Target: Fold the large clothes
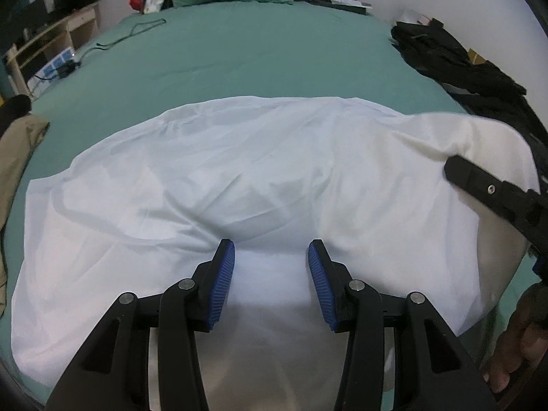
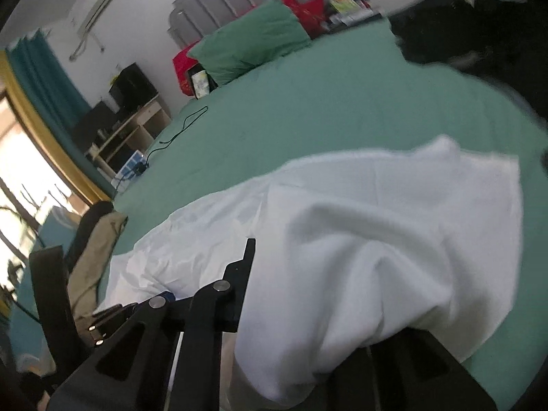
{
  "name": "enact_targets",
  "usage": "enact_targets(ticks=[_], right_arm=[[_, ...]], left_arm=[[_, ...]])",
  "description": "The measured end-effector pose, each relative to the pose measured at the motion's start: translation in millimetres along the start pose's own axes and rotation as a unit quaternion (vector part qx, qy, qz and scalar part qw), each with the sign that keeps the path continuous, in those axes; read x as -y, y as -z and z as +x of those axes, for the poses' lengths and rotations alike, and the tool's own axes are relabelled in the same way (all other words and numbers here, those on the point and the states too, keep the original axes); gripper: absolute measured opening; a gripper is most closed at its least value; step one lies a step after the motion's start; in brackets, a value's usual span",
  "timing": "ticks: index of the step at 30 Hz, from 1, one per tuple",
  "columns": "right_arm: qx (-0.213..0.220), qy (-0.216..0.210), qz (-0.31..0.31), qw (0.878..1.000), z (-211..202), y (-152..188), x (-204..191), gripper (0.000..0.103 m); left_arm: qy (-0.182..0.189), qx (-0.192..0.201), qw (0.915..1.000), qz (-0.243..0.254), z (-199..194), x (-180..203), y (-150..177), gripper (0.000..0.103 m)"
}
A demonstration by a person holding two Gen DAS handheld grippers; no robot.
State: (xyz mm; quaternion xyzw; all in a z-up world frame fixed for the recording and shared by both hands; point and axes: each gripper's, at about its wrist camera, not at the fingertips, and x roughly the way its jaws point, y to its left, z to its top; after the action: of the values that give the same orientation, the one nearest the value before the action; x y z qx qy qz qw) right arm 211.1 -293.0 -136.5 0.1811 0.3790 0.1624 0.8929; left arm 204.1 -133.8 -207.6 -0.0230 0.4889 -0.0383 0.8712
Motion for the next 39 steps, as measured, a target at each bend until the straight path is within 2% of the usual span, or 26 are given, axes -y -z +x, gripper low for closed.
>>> enact_targets(ticks=[3,9,11,13,17,22,26,32,35,37,39], right_arm=[[0.008,0.012,-0.034,0.999,-6.7,-6.8,-20.3,0.017],[0.006,0.050,-0.115,0.992,-4.5,-11.2,-64.5,0.017],[0.002,0.065,-0.140,0.988,-1.9,-12.0,-80.6,0.017],[-0.002,0.079,-0.157,0.984,0.0,-10.7,-93.1,0.017],[-0.015,0.097,-0.194,0.976,10.1,-4.0,-123.8,0.017],[-0.040,0.087,-0.218,0.971,28.0,8.0,-163.1,0.017],[-0.062,0.081,-0.243,0.965,45.4,23.1,-188.2,0.019],[-0.093,0.083,-0.271,0.955,65.7,52.3,-218.3,0.025],[-0.116,0.066,-0.307,0.942,72.4,70.5,-234.2,0.034],[-0.128,0.057,-0.359,0.923,75.8,86.4,-247.4,0.046],[-0.151,0.037,-0.414,0.897,79.9,105.4,-259.2,0.065]], left_arm=[[0.025,0.000,0.9996,-0.013,-8.7,-14.8,-5.8,0.047],[0.042,0.040,0.9980,-0.026,-45.7,-52.6,-5.9,0.047],[0.033,0.046,0.9977,-0.038,-56.6,-69.5,-2.9,0.047],[0.052,0.046,0.9956,-0.063,-65.3,-90.3,0.3,0.047],[0.045,0.067,0.9936,-0.079,-80.8,-121.7,6.4,0.047],[0.044,0.064,0.9907,-0.112,-88.3,-170.3,16.9,0.047],[0.031,0.060,0.9912,-0.114,-88.4,-201.5,22.5,0.047],[0.020,0.053,0.9889,-0.137,-81.6,-250.0,39.3,0.048],[0.021,0.037,0.9870,-0.155,-71.3,-265.8,47.2,0.048],[0.032,0.022,0.9859,-0.163,-65.7,-273.2,51.9,0.048],[0.037,0.008,0.9864,-0.160,-60.1,-276.9,53.3,0.048]])
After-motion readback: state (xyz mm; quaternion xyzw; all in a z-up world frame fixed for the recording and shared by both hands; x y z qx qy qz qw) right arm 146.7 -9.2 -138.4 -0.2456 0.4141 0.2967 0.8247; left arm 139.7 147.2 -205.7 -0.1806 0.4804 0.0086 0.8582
